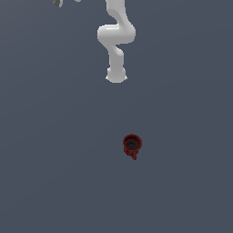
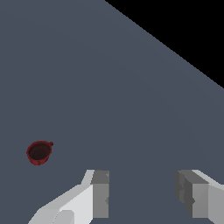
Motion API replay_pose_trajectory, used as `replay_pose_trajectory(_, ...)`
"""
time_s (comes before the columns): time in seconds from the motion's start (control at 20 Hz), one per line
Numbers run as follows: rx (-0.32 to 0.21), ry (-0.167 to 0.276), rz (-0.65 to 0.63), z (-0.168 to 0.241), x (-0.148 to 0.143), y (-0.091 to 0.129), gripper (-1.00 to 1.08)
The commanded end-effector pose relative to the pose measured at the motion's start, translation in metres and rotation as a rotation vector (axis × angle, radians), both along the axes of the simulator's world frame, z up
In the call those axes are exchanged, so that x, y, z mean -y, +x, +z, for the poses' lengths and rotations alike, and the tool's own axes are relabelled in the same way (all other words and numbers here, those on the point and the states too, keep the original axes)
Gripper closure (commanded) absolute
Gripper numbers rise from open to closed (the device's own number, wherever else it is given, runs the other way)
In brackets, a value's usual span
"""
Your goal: Pick up the object and move it to a goal position.
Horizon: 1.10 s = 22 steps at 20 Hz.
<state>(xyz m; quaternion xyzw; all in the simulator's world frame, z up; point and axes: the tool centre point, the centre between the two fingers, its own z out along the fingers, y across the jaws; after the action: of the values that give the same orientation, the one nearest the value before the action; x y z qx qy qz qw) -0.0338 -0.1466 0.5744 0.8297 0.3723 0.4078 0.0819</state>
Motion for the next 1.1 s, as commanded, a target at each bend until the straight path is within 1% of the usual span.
replay_pose_trajectory(0.0, 0.026, 0.01, 0.045, -0.008, 0.013, 0.001, -0.2)
replay_pose_trajectory(0.3, 0.064, 0.044, 0.156, -0.051, 0.034, 0.013, -0.2)
replay_pose_trajectory(0.55, 0.079, 0.078, 0.256, -0.106, 0.037, 0.029, -0.2)
replay_pose_trajectory(0.8, 0.081, 0.114, 0.366, -0.175, 0.021, 0.046, -0.2)
replay_pose_trajectory(1.05, 0.072, 0.153, 0.488, -0.256, -0.016, 0.06, -0.2)
